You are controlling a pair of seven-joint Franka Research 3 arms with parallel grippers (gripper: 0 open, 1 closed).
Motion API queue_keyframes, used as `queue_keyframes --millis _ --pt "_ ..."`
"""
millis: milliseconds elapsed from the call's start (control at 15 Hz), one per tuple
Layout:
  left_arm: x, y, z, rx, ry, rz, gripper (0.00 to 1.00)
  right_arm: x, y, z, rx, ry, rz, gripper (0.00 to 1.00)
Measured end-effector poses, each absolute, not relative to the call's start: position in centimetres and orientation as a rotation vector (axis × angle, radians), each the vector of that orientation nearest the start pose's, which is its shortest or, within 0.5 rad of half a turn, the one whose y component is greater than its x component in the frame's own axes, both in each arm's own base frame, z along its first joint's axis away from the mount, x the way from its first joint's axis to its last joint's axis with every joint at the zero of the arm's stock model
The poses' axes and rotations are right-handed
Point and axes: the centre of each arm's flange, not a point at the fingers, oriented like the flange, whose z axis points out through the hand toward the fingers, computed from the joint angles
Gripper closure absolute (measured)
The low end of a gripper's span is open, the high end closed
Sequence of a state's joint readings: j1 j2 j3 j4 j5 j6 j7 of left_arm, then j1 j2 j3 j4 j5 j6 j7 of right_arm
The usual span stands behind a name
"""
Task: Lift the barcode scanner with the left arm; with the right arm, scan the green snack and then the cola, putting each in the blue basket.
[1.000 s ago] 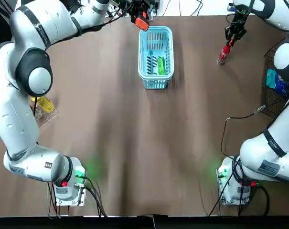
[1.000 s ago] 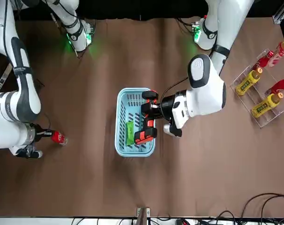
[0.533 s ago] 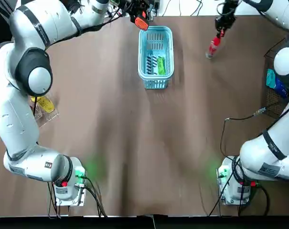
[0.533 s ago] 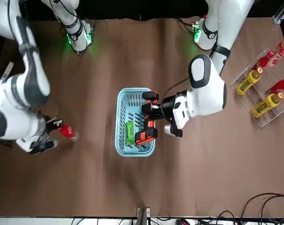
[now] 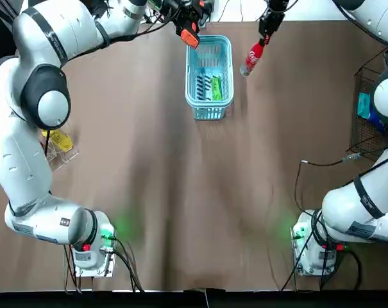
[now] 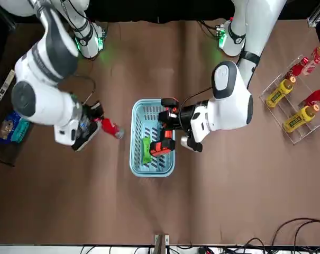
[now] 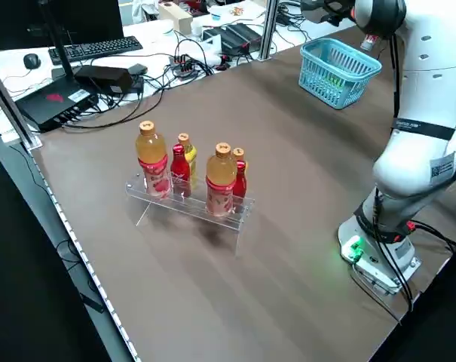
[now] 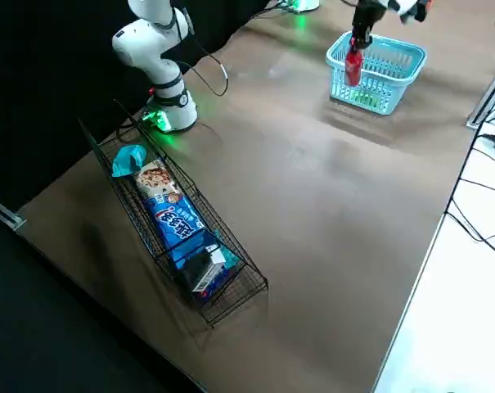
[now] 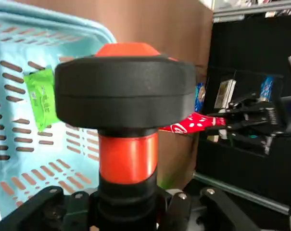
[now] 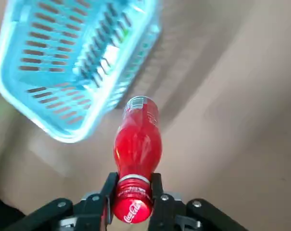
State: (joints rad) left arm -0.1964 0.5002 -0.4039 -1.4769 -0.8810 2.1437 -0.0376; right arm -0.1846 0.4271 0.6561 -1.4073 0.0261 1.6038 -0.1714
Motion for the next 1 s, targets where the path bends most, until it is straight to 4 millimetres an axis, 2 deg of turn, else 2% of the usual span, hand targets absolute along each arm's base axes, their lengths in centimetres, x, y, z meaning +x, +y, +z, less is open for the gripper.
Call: queue_keyframes --millis 267,533,733,1000 --pt "59.3 -39.9 44.6 2.183 -0.107 -0.192 0.93 58.4 28.4 52.4 -2.669 -0.993 0.185 0.68" --pt "57.2 -42.8 44.5 2.194 -0.139 -0.235 0.93 58.2 31.1 55.6 -2.661 -0.963 0.029 0.68" --pt "55.9 -44.1 44.3 2.222 -0.156 -0.280 0.93 58.7 31.4 56.1 -2.663 -0.927 -0.033 0.68" --pt "55.7 -43.8 44.0 2.230 -0.164 -0.332 0.93 58.8 31.2 56.0 -2.669 -0.914 -0.031 0.68"
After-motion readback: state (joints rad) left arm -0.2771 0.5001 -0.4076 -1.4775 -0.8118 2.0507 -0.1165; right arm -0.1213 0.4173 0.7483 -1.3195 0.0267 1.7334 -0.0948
